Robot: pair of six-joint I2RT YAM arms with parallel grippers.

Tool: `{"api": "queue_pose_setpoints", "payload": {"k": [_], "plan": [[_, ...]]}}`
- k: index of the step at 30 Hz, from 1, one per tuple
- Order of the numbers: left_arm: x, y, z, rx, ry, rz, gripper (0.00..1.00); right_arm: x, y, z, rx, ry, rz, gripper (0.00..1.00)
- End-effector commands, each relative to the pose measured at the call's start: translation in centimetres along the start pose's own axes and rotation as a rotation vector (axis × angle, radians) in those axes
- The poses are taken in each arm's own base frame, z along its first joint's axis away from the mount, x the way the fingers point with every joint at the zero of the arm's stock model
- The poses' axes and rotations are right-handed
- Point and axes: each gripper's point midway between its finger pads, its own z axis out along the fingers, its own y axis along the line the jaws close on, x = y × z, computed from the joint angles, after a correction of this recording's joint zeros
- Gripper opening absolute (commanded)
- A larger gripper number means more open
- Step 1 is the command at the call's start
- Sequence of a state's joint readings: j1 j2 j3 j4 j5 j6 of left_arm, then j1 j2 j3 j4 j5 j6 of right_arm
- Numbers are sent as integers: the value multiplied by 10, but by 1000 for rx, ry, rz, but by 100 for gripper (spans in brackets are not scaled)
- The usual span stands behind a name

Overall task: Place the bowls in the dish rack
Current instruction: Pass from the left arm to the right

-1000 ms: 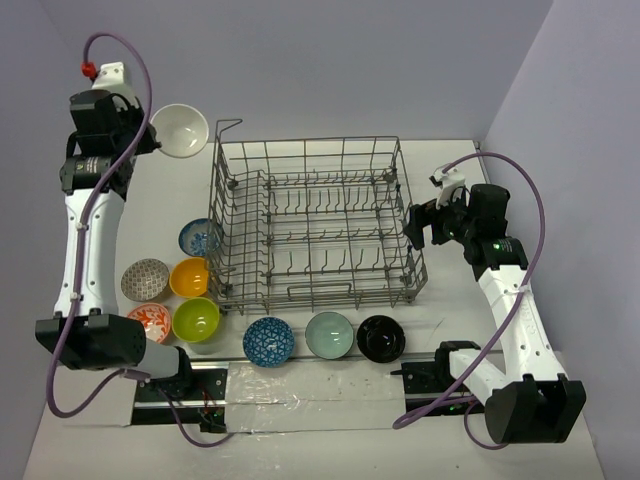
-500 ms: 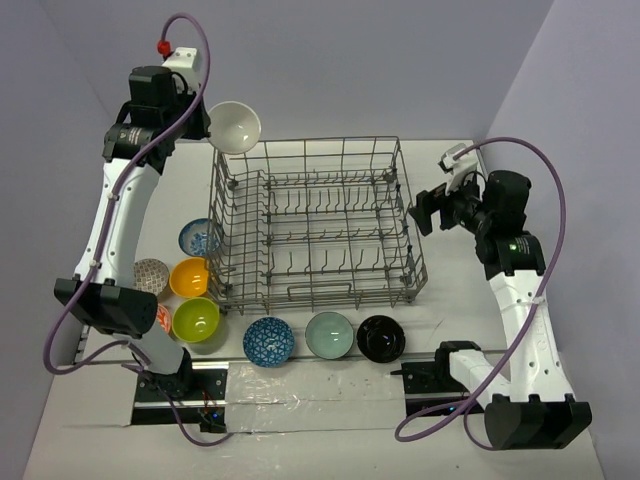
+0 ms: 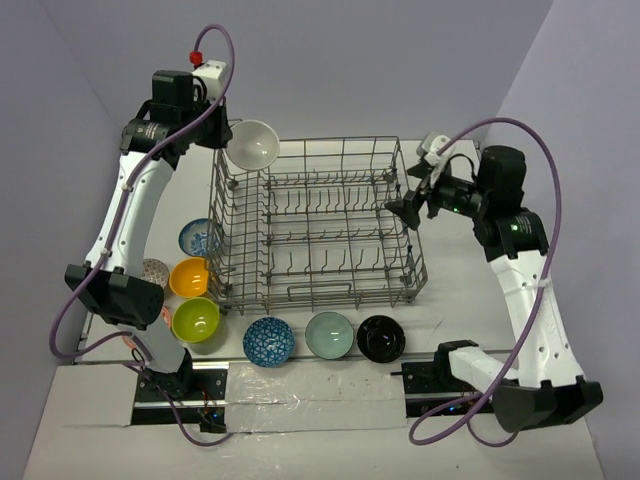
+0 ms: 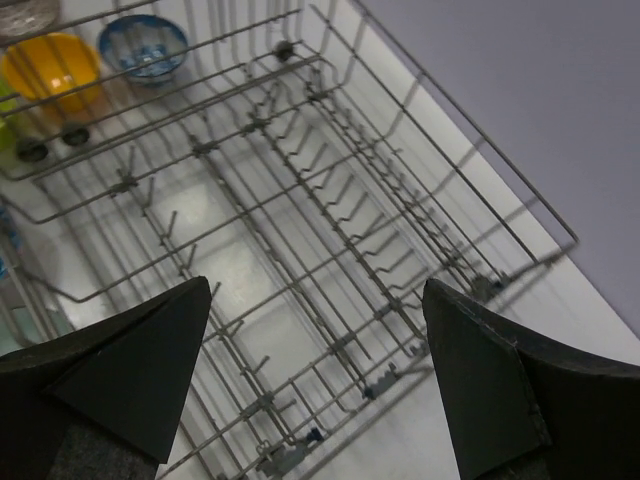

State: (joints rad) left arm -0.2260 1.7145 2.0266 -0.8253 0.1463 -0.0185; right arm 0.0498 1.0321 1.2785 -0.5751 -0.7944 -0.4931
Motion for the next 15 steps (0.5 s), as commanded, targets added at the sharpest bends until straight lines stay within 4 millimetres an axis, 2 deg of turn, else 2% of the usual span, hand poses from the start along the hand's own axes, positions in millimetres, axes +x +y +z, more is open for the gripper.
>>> {"api": "queue_pose_setpoints", "payload": {"k": [1,7,10,15], "plan": [[-15,-16,-7,71,-44,58,0,-21,31,17,-167,-22,-95,94],[3,-37,7,143,2,74,0,-26,57,52,-281,-3,-176,93],[13,-51,14,190,33,79,0,-31,60,61,-304,15,-205,92],[28,-73,20,251,80,103,0,-24,68,80,-336,64,-254,87]]}}
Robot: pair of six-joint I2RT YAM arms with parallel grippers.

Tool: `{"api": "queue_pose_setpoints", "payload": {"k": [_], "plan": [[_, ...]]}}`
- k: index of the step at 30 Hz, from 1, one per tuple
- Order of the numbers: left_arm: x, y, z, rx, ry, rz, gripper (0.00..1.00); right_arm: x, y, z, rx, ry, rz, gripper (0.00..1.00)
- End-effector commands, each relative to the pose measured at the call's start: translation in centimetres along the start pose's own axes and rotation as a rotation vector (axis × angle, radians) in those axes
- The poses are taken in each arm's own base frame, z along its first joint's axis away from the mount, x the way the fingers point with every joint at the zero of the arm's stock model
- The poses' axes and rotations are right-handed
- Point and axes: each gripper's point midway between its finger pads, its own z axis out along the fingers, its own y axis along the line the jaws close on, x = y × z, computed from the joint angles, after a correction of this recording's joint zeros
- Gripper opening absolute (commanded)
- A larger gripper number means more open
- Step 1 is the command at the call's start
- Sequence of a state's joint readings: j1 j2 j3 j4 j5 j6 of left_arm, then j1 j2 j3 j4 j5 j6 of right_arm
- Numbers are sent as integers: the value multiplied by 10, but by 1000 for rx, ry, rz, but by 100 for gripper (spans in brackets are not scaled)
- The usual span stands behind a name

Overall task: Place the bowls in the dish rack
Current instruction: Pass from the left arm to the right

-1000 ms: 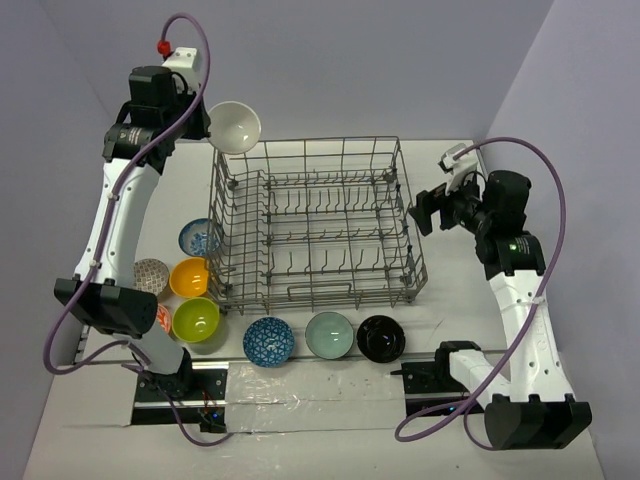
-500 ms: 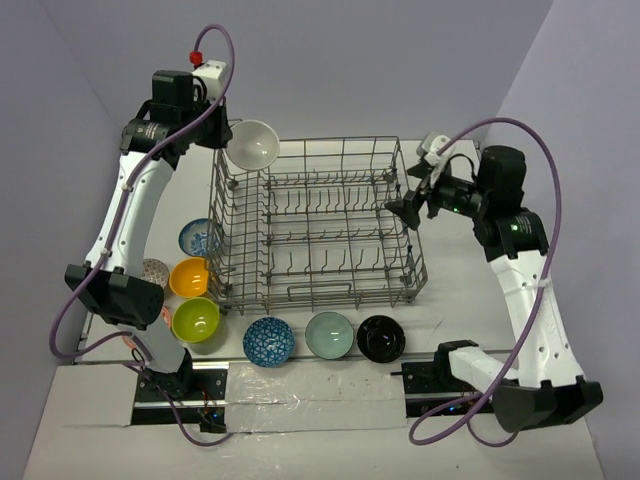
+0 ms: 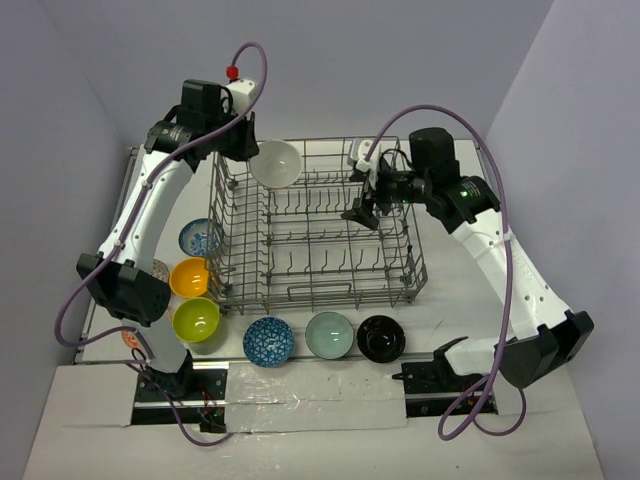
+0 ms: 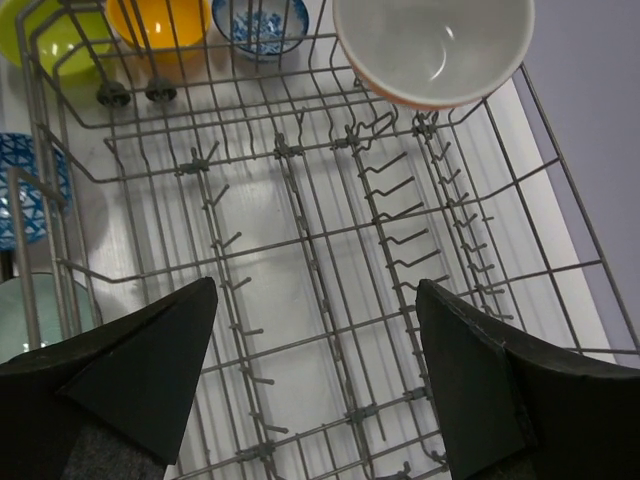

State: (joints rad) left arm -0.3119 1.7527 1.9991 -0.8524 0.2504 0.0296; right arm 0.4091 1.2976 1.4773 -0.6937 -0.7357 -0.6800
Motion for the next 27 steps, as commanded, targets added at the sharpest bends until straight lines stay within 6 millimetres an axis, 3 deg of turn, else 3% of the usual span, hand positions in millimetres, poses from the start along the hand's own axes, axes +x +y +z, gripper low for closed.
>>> {"api": "queue_pose_setpoints", "payload": {"k": [1,12,19,27], "plan": [[-1,-21,6,78,-5,36,0,-11,-7,1,33,32,-86,87],[12,-54,13,152,46,85,0,-21,-11,33,14,43,-118,76],[16,-71,12,208,62,101,0,-12,-11,58,-1,70,-108,71],[19,-86,9,276,72,117,0,-9,-10,70,-20,80,-94,69]]}}
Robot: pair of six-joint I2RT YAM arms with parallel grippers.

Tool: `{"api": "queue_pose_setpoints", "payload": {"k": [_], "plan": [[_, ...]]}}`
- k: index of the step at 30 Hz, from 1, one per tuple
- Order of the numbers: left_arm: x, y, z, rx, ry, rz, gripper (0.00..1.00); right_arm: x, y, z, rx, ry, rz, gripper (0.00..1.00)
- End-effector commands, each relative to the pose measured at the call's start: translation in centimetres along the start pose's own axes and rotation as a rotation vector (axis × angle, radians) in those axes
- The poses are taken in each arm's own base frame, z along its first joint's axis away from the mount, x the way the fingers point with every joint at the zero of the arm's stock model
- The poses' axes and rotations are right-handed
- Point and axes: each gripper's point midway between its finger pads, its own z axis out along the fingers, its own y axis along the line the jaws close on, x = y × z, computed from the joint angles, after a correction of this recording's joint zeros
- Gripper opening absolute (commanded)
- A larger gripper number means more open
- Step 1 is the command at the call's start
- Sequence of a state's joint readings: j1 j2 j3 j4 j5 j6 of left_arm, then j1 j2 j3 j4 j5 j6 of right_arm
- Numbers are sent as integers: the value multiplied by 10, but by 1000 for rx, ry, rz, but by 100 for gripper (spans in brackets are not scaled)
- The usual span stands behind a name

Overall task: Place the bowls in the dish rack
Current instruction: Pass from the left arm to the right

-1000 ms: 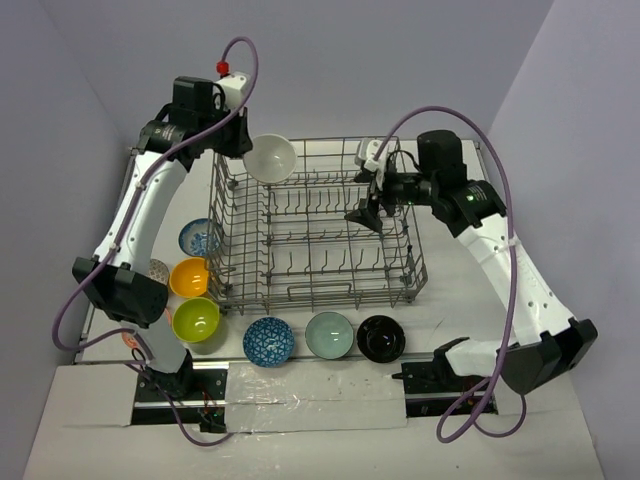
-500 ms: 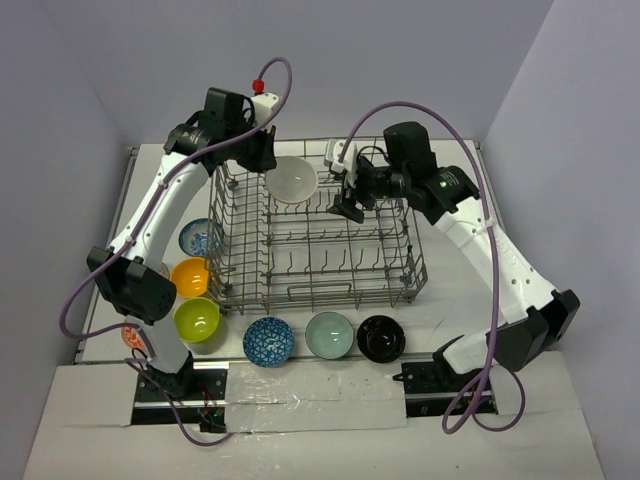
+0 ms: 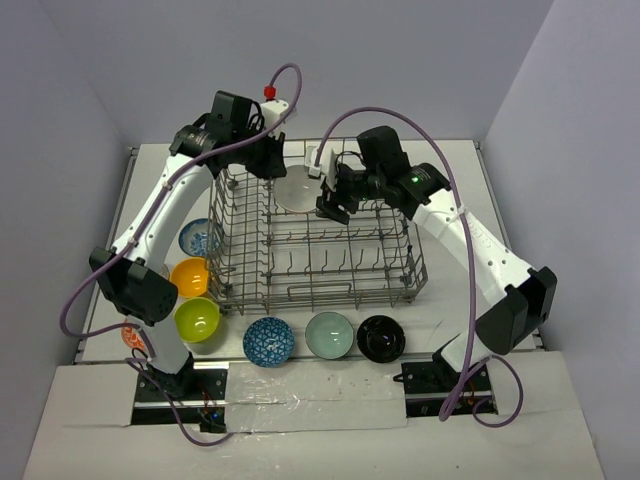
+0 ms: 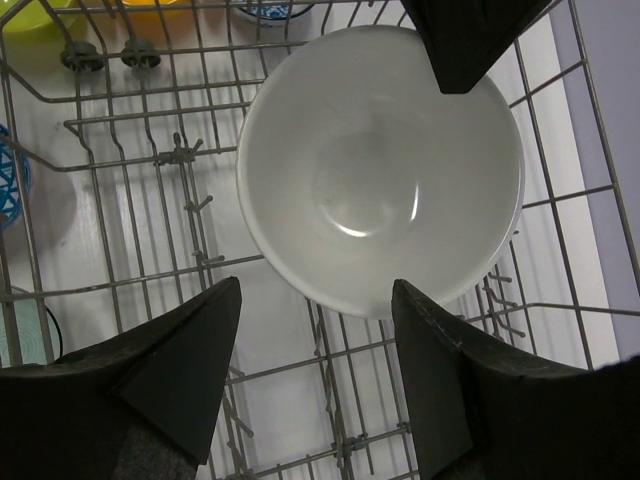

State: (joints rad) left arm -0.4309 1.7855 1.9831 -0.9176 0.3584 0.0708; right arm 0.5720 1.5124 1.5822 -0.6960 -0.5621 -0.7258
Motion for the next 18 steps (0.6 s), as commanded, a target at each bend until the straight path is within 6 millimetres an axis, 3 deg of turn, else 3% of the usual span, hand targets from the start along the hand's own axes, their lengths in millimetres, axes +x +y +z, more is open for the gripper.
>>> {"api": "queue_pose_setpoints", "payload": {"k": [1,10,18], "plan": [[-12,-19,-5,63,-38,54,0,-26,-12,-5,47,-53,-38,69],[-7,-32,-3,95,-17,85,0,-25,-11,3,39,-39,-39,69],[-5,-33,-1,97,-4,102,0,-15,3,9,-5,-13,-38,69]]}}
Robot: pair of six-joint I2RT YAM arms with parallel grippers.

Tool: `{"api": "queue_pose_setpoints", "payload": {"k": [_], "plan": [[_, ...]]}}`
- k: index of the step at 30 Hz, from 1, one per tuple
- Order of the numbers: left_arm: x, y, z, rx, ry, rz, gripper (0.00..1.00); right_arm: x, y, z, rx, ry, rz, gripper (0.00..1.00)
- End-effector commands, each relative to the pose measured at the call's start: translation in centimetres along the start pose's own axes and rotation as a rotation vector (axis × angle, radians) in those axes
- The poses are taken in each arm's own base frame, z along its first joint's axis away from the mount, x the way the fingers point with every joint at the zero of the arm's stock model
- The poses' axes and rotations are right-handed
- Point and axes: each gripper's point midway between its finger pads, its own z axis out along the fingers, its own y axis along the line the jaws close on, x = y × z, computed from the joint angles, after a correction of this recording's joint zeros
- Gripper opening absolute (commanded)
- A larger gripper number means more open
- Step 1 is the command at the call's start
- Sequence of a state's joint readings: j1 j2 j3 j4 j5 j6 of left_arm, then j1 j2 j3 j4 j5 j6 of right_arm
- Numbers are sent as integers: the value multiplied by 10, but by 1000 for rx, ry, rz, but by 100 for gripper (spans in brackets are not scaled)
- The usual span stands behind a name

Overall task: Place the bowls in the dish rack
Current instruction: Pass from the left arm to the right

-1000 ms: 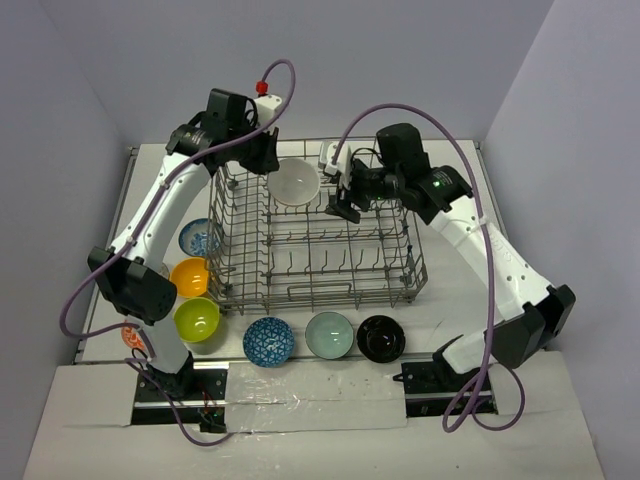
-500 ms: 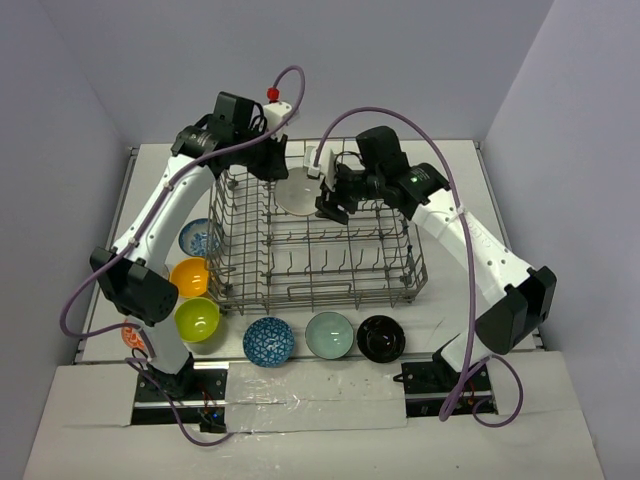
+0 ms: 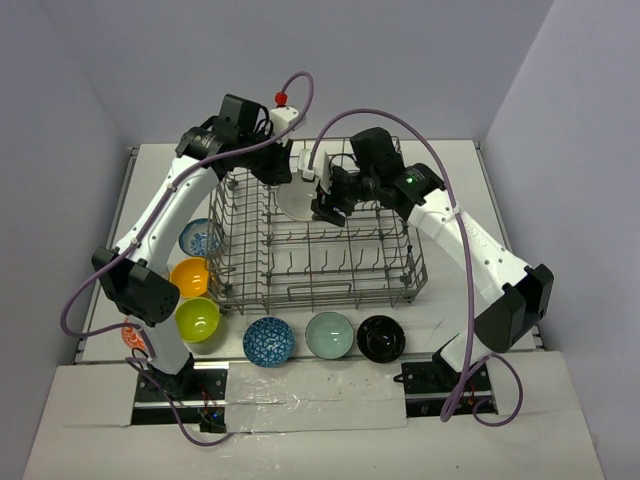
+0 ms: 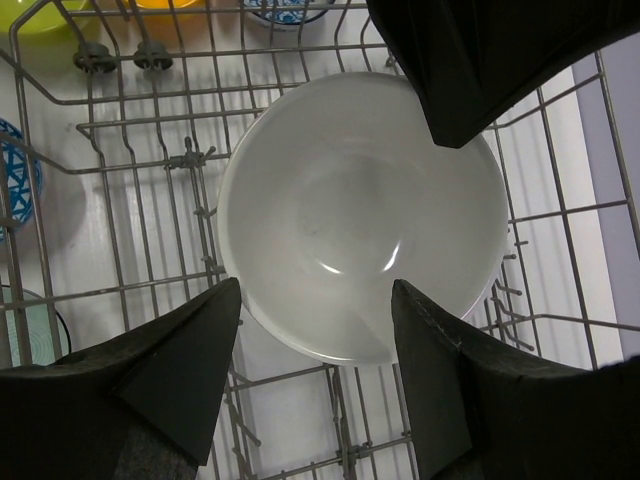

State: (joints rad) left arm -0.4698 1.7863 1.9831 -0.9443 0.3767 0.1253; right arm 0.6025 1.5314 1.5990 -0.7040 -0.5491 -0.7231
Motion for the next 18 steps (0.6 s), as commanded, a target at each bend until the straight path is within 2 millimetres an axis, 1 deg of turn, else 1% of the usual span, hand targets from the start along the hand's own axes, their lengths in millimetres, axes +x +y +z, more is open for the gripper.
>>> {"api": "queue_pose_setpoints", "payload": {"k": [1,9,10,11,15,18], "plan": [[-11,-12,-2,42,-25,39,0,-10,0,2,6,-16,-35,69],[-17,-8,0,35,-23,52,0,-5,7,3,-14,-1,-43,69],[-15,-8,2,40,-9,49,0,-2,8,3,-18,6,-43,69],[-19,-8,0,35,-20,54,0,-1,10,4,-24,8,-44,69],[-26,-8,-4,28,-34,60,0,6,15,7,-39,25,-45,69],[-27,-10,-6,41,-31,61,0,12,17,11,-41,38,-46,69]]}}
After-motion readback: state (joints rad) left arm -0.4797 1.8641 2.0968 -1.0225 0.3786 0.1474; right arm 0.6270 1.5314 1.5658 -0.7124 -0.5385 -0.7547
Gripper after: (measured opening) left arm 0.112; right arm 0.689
